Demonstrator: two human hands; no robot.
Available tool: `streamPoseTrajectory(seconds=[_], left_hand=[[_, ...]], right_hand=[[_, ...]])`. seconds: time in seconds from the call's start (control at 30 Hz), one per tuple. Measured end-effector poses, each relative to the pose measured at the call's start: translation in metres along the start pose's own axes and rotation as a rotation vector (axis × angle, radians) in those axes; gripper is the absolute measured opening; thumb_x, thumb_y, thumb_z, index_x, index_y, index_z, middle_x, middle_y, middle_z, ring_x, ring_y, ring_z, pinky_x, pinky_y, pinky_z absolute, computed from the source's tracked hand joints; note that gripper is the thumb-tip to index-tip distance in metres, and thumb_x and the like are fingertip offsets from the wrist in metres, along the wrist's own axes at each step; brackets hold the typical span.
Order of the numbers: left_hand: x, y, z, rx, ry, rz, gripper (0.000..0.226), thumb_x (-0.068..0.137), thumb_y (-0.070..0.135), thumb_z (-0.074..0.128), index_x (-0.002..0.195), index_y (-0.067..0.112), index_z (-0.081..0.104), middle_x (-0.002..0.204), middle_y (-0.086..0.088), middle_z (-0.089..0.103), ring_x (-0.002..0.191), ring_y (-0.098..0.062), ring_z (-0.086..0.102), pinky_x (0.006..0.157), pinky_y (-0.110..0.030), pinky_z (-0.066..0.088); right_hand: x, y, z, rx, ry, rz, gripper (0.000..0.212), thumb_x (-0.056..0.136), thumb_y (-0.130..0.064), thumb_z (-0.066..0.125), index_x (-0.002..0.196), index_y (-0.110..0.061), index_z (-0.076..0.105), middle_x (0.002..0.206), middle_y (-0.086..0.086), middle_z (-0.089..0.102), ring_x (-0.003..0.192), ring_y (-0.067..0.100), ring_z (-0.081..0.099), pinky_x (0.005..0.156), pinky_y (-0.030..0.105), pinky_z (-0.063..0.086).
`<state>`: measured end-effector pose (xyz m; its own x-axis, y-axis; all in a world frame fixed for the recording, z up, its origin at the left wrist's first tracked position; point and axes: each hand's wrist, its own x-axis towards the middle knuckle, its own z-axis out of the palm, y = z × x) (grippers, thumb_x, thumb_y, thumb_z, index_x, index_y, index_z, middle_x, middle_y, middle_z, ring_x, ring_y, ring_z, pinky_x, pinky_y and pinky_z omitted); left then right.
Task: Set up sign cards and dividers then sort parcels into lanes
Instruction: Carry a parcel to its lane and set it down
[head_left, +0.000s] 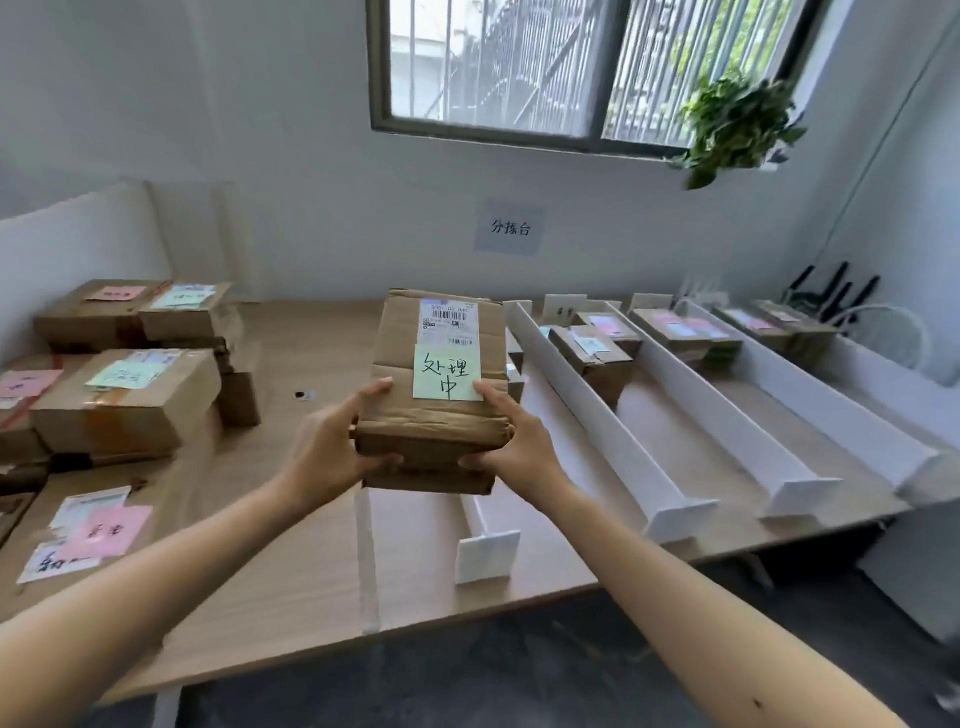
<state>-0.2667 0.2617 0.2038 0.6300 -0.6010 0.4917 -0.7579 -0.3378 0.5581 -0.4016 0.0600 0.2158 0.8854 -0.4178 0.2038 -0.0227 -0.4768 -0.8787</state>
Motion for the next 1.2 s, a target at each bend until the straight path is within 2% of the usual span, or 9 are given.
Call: streamPoseTrajectory(seconds=[0.1, 0.3, 0.47, 0.63, 0.8, 0.93, 0.97, 1.1, 1.2], left_hand=[[0.024, 0.025, 0.034, 0.001, -0.025, 0.077, 0.092, 0.053, 0.040, 0.084, 0.136, 0.022, 0.048, 0.097, -0.006, 0.069, 0.075, -0.022, 0.061, 0.069, -0.031, 0.048], [0.071, 0.069, 0.104, -0.053, -0.076, 0.162, 0.099, 0.050, 0.028, 0.093, 0.137, 0.028, 0.045, 0.095, -0.010, 0.070, 0.077, -0.032, 0.065, 0.070, -0.039, 0.053], [0.108, 0.109, 0.163, -0.096, -0.115, 0.261, 0.097, 0.054, 0.024, 0.091, 0.139, 0.020, 0.045, 0.111, -0.012, 0.068, 0.096, -0.031, 0.065, 0.082, -0.039, 0.050], [0.152, 0.140, 0.224, -0.140, -0.199, 0.315, 0.098, 0.057, 0.030, 0.090, 0.141, 0.024, 0.042, 0.101, -0.014, 0.070, 0.082, -0.031, 0.065, 0.075, -0.041, 0.053], [0.201, 0.175, 0.283, -0.206, -0.266, 0.347, 0.099, 0.057, 0.029, 0.090, 0.142, 0.031, 0.039, 0.105, -0.016, 0.068, 0.090, -0.035, 0.062, 0.078, -0.042, 0.052], [0.239, 0.201, 0.325, -0.239, -0.291, 0.394, 0.100, 0.054, 0.030, 0.090, 0.141, 0.031, 0.041, 0.104, -0.012, 0.068, 0.088, -0.032, 0.062, 0.077, -0.040, 0.051], [0.248, 0.206, 0.335, -0.243, -0.299, 0.405, 0.100, 0.054, 0.031, 0.090, 0.140, 0.031, 0.042, 0.103, -0.011, 0.068, 0.087, -0.031, 0.062, 0.077, -0.040, 0.051], [0.273, 0.233, 0.371, -0.264, -0.312, 0.492, 0.097, 0.056, 0.028, 0.090, 0.140, 0.029, 0.043, 0.097, -0.015, 0.069, 0.079, -0.034, 0.063, 0.072, -0.039, 0.050], [0.283, 0.254, 0.399, -0.274, -0.342, 0.538, 0.093, 0.059, 0.024, 0.089, 0.140, 0.025, 0.043, 0.099, -0.017, 0.069, 0.080, -0.036, 0.063, 0.070, -0.040, 0.051]], right_hand=[[-0.005, 0.016, -0.038, -0.012, 0.057, 0.019, 0.089, 0.062, 0.001, 0.082, 0.136, -0.036, 0.049, 0.129, -0.011, 0.051, 0.118, 0.012, 0.050, 0.099, 0.023, 0.045], [-0.013, 0.050, -0.109, -0.006, 0.232, 0.062, 0.089, 0.060, 0.006, 0.081, 0.133, -0.035, 0.052, 0.134, -0.006, 0.052, 0.120, 0.014, 0.051, 0.088, 0.010, 0.047], [-0.017, 0.074, -0.169, -0.048, 0.325, 0.129, 0.087, 0.063, 0.004, 0.080, 0.135, -0.035, 0.050, 0.134, -0.006, 0.051, 0.120, 0.015, 0.050, 0.095, 0.021, 0.047], [-0.011, 0.100, -0.224, -0.080, 0.427, 0.195, 0.088, 0.063, 0.003, 0.081, 0.136, -0.034, 0.050, 0.132, -0.007, 0.053, 0.119, 0.013, 0.050, 0.100, 0.023, 0.045], [0.001, 0.124, -0.278, -0.089, 0.533, 0.243, 0.089, 0.062, 0.002, 0.081, 0.135, -0.037, 0.050, 0.133, -0.007, 0.052, 0.120, 0.015, 0.051, 0.103, 0.029, 0.045], [0.012, 0.137, -0.321, -0.098, 0.591, 0.274, 0.088, 0.064, 0.005, 0.080, 0.136, -0.034, 0.049, 0.128, -0.012, 0.050, 0.115, 0.009, 0.050, 0.087, 0.004, 0.042], [0.013, 0.140, -0.329, -0.105, 0.609, 0.284, 0.088, 0.063, 0.005, 0.081, 0.136, -0.034, 0.049, 0.127, -0.013, 0.050, 0.115, 0.008, 0.050, 0.086, 0.003, 0.041], [0.016, 0.154, -0.363, -0.115, 0.690, 0.313, 0.090, 0.061, 0.005, 0.082, 0.136, -0.034, 0.049, 0.127, -0.012, 0.051, 0.117, 0.010, 0.050, 0.100, 0.021, 0.043], [0.012, 0.164, -0.386, -0.099, 0.728, 0.341, 0.089, 0.063, 0.006, 0.081, 0.136, -0.033, 0.049, 0.126, -0.013, 0.049, 0.117, 0.010, 0.048, 0.098, 0.020, 0.044]])
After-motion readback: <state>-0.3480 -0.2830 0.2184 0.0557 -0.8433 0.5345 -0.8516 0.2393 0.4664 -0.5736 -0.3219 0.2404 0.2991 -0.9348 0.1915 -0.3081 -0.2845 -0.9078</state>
